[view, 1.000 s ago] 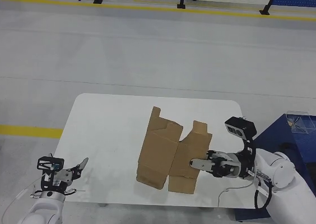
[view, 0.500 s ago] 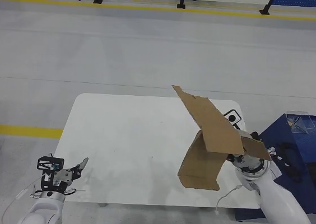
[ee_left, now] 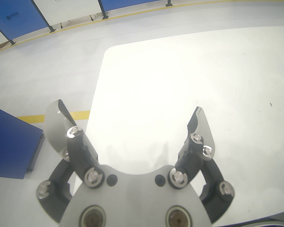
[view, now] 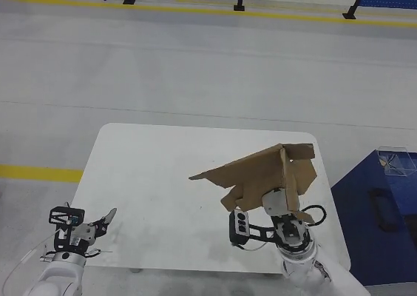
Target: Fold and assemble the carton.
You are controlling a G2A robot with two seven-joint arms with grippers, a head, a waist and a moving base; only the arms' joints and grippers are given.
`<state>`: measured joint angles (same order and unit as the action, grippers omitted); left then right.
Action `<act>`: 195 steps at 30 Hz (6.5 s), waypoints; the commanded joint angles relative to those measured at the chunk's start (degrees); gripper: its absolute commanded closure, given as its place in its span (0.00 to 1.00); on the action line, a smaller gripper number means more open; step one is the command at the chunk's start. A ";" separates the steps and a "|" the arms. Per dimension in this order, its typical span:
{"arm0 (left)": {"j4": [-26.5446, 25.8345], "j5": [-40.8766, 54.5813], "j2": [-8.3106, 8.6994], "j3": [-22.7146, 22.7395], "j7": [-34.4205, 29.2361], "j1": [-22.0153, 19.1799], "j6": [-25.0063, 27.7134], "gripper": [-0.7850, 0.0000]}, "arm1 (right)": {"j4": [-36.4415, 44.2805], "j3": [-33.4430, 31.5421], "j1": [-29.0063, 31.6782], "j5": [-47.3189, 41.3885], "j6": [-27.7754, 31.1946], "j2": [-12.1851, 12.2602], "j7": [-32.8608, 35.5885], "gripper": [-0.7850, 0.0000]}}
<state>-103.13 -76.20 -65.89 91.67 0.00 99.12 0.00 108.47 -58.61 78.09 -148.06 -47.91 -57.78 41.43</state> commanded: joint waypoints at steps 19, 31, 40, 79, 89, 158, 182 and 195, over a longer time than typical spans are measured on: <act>0.00 0.00 0.00 0.00 0.00 0.00 0.00 0.00 | -5.18 -12.99 -6.18 73.42 52.47 -1.20 25.85 1.00; 0.00 0.00 0.00 0.00 0.00 0.00 0.00 0.00 | -12.79 -16.54 -12.89 105.80 79.06 -1.30 31.73 1.00; 0.00 0.00 0.00 0.00 0.00 0.00 0.00 0.00 | -12.97 -16.50 -13.05 106.07 79.11 -1.28 31.67 1.00; 3.27 98.08 -2.72 -15.63 -52.37 -13.74 16.25 1.00 | -29.77 -1.08 -20.36 107.41 71.97 -1.57 38.81 1.00; 3.17 98.60 -2.68 -15.37 -52.46 -13.67 16.29 1.00 | -29.89 -0.99 -20.71 106.44 71.56 -1.33 39.23 0.00; 23.10 135.27 -8.55 -14.97 -47.75 -18.10 30.80 0.00 | -17.11 -11.45 -8.59 129.46 84.90 -0.09 19.97 1.00; 15.92 122.54 -8.15 -22.63 -58.67 -21.15 15.83 0.00 | -14.79 -11.95 -8.93 123.76 81.16 1.66 27.96 1.00; 14.94 113.40 -7.60 -20.90 -54.53 -21.52 17.57 0.00 | -12.98 -11.72 -8.52 130.48 80.22 1.60 23.09 1.00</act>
<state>-87.42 44.46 -73.79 69.81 -56.57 77.88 16.18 95.19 -70.47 69.42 -18.37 32.50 -56.15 65.32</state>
